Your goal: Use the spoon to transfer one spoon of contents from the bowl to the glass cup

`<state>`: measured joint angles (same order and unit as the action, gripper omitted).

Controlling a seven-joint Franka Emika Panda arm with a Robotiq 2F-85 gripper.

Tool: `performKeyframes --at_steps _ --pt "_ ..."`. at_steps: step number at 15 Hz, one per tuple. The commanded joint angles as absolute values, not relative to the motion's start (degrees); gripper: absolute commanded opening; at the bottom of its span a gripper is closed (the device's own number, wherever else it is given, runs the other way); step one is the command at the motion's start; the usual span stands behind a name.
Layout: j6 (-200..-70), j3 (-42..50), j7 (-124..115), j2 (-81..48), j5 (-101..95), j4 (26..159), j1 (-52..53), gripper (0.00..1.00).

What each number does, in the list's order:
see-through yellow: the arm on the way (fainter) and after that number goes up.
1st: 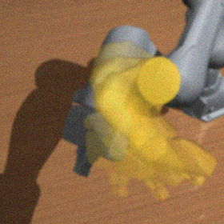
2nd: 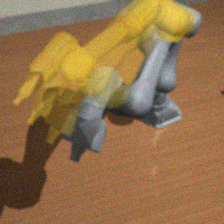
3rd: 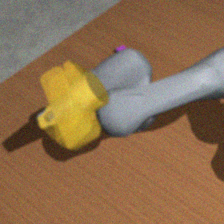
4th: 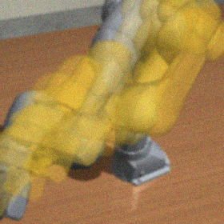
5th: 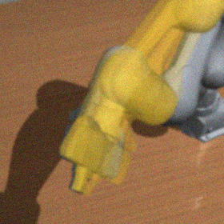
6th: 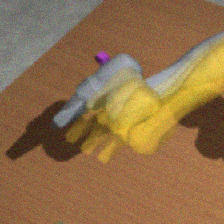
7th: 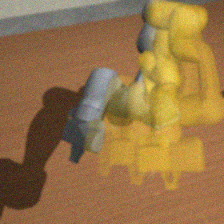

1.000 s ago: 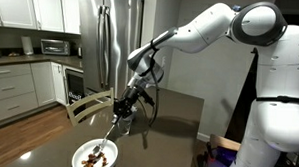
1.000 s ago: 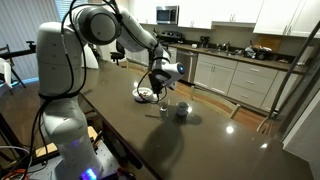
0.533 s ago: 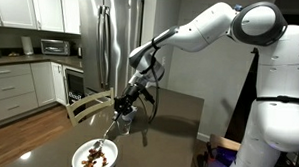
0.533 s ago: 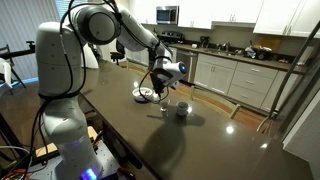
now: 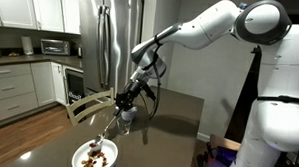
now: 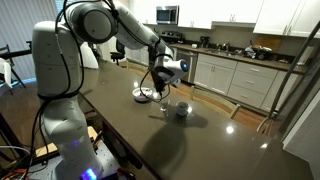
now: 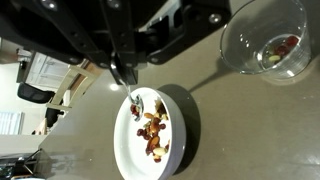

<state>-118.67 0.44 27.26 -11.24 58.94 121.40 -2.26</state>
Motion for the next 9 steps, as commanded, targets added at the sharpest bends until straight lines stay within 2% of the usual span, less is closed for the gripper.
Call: performKeyframes --at_steps 1,9 --pt "-116.0 1.1 28.9 -9.1 59.6 121.9 -3.6 0.04" --pt "-115.0 3.4 29.7 -6.2 59.7 123.7 -4.8 0.04"
